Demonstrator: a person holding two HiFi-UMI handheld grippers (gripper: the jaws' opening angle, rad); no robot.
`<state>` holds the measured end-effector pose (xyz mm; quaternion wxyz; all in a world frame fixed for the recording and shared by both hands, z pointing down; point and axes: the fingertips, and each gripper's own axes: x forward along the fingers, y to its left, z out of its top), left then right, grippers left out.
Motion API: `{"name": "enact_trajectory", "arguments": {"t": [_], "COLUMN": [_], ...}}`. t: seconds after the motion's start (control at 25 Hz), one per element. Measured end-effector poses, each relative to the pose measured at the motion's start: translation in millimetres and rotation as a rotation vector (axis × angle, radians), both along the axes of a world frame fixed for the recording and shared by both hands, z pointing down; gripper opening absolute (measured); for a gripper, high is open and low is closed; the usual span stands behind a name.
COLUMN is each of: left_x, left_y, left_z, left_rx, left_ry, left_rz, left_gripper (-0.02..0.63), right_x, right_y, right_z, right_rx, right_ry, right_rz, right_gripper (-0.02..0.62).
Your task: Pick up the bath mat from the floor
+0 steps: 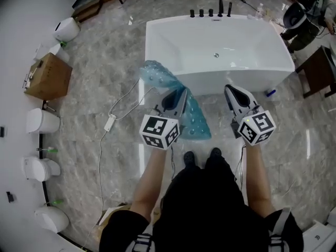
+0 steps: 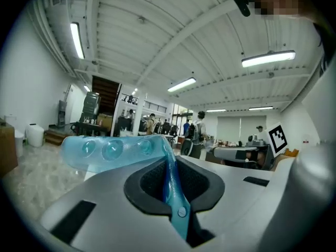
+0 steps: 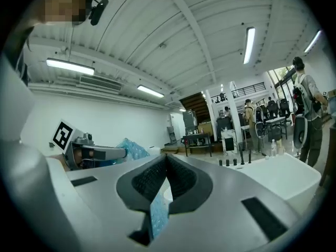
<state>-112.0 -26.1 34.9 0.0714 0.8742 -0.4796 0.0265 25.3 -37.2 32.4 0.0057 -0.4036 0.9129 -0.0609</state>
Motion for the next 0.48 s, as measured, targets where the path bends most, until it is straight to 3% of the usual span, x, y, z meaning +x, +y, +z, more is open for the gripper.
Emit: {"name": "enact_trajectory", "arguments": {"t": [0.2, 0.48], "left_x": [-26.7, -61.3], "left_y": [7.7, 15.9], "left_z": [-51.9, -70.6], "left_rx": [0.083, 0.111], "left_ry": [-0.058, -0.072], "left_rz": [-0.005, -0.045], "left_gripper": [0.035, 0.035], "right_x": [-6.0, -25.5], "right_y": [-1.1, 5.6], "right_z": [-52.2, -88.3], "right_rx": [0.064, 0.118], "right_ry": [0.005, 0.032], "right_rz": [0.03, -0.002], "right_gripper": [0.012, 0.012]}}
